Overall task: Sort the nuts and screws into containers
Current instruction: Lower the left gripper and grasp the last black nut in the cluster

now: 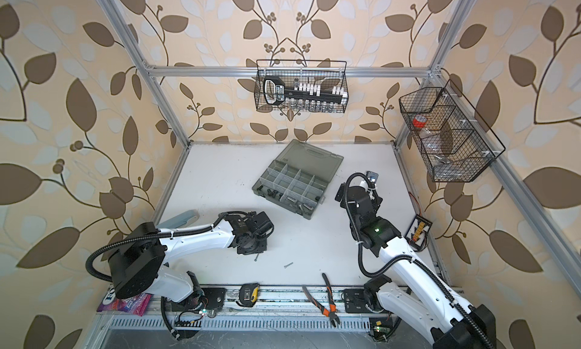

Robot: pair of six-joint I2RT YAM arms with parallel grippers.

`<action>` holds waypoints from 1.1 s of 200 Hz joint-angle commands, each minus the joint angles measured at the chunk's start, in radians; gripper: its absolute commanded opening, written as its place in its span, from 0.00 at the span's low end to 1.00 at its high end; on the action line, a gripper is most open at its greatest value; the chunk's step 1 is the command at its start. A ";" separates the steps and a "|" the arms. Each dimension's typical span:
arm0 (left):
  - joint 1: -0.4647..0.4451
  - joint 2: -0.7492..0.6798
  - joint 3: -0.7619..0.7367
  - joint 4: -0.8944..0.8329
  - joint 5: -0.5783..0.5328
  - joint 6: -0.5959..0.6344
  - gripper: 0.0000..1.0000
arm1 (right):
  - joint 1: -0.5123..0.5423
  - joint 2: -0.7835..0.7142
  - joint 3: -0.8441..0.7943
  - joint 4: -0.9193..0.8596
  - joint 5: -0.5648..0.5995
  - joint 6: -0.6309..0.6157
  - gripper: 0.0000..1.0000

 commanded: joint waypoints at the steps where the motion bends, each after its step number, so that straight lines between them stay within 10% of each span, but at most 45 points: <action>1: -0.007 0.012 0.007 -0.015 0.004 -0.002 0.29 | -0.003 -0.011 -0.011 0.003 0.024 -0.001 1.00; 220: -0.008 0.000 0.007 -0.035 0.019 0.065 0.38 | -0.002 0.011 0.004 -0.001 0.009 -0.008 1.00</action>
